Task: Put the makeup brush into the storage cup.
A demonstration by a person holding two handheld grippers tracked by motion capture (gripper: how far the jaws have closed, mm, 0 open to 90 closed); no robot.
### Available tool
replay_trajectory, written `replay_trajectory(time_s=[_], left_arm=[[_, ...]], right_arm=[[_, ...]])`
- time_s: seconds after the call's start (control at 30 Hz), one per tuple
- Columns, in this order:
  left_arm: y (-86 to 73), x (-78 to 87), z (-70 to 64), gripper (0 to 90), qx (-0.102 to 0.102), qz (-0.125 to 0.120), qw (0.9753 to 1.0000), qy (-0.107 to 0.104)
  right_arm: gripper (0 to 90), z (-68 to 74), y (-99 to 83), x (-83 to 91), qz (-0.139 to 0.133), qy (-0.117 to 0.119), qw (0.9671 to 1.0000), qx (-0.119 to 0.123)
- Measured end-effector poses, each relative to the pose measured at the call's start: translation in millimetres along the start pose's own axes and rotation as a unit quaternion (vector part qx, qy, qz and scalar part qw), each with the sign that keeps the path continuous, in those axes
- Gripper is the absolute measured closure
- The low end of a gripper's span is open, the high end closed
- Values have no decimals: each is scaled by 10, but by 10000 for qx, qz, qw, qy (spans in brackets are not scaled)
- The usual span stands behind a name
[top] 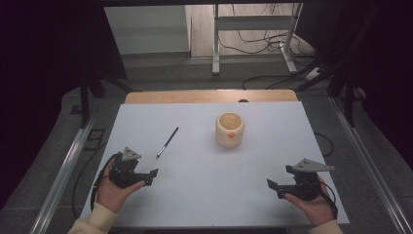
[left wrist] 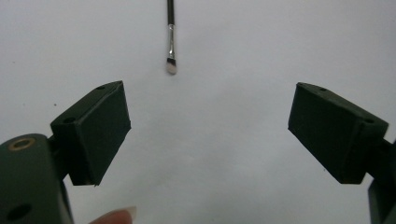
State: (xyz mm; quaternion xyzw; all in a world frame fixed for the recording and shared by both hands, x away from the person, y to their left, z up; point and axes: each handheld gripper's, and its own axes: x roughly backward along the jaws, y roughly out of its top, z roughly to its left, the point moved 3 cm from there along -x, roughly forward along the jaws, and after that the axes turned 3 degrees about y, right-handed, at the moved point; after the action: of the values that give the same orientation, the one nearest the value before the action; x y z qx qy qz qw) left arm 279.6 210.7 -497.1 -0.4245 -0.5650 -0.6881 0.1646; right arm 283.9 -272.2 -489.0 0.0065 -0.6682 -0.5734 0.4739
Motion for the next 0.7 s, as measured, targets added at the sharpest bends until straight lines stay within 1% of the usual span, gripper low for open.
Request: replay_trajectory(time_s=[0.23,0.3,0.5,0.67,0.7], left_arm=[[139,-56,96,141,138,140,9998,23],[174,-92,106,140,130,220,9997,13],[233,-149,109,140,80,339,9994,-13],[305,-222,126,141,107,462,9987,-162],[315,-242,133,141,82,505,9986,-138]], right_arm=[[111,-7,10,-24,24,-2,10000,-12],[112,-3,9,-34,45,-6,10000,3],[112,-14,6,-37,60,-30,10000,-13],[114,-25,1,-35,71,-52,10000,-28],[115,-27,-1,-36,78,-63,9999,-23]])
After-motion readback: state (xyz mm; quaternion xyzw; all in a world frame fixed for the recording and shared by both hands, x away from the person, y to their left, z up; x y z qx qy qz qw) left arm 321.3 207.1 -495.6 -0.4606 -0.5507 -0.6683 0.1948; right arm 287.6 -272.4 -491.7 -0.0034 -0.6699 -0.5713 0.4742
